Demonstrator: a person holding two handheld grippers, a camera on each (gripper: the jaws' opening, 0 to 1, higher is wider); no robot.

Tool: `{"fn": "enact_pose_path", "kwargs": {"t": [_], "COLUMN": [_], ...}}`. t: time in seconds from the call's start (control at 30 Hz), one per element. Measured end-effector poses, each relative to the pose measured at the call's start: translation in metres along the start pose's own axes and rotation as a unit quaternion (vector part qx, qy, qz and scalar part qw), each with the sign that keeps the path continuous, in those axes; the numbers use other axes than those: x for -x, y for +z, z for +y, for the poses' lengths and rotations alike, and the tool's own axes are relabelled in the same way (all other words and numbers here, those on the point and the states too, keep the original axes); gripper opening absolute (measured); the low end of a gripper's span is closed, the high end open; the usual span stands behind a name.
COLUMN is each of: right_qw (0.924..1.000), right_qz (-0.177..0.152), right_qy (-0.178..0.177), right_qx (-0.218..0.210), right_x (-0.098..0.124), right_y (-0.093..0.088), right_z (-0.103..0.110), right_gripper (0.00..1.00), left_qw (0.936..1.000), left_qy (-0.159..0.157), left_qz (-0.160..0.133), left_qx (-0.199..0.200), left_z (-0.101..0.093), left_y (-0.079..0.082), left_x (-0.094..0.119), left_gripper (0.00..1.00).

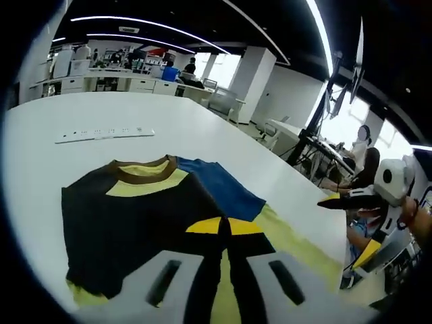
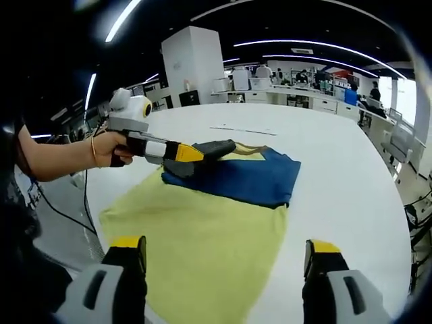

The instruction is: Fold the garment on the visible template until the final outline fits inside the template.

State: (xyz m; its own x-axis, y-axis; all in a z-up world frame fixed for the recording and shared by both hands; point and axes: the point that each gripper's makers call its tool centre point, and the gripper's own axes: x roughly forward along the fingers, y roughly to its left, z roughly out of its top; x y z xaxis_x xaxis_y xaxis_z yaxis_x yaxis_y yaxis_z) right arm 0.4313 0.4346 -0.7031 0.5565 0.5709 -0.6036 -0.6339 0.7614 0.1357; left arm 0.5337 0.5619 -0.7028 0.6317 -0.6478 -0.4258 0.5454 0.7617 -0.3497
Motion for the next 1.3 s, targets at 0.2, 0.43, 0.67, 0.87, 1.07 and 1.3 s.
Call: {"fn": "enact_pose_path", "kwargs": {"t": [0.2, 0.43, 0.67, 0.87, 1.07, 1.3], "right_qw": [1.0, 0.9999, 0.9999, 1.0, 1.0, 0.9997], "right_qz": [0.001, 0.002, 0.002, 0.002, 0.001, -0.003], "right_qy": [-0.004, -0.008, -0.007, -0.004, 0.0, 0.018], "right_qx": [-0.003, -0.009, -0.01, -0.006, 0.001, 0.014], "right_x": [0.0, 0.001, -0.001, -0.004, -0.008, -0.02], "right_y": [-0.002, -0.003, -0.002, 0.003, 0.01, 0.022], "right_z": [-0.002, -0.005, -0.005, -0.003, -0.001, 0.007], "right_gripper": [0.98, 0.97, 0.97, 0.97, 0.95, 0.93], "left_qw": [0.9995, 0.9988, 0.9981, 0.9976, 0.9948, 0.9903], "left_qy": [-0.003, -0.001, -0.004, 0.003, 0.029, 0.063], "left_qz": [0.023, 0.042, 0.042, 0.021, -0.006, -0.021], "left_qx": [-0.021, -0.026, -0.045, -0.066, -0.098, -0.122], "left_z": [-0.006, -0.005, -0.007, -0.003, 0.007, 0.024], "left_y": [-0.013, -0.025, -0.031, -0.024, -0.009, 0.0], "left_x": [-0.004, -0.01, -0.009, 0.0, 0.014, 0.034], "left_gripper": [0.0, 0.0, 0.0, 0.2, 0.43, 0.65]}}
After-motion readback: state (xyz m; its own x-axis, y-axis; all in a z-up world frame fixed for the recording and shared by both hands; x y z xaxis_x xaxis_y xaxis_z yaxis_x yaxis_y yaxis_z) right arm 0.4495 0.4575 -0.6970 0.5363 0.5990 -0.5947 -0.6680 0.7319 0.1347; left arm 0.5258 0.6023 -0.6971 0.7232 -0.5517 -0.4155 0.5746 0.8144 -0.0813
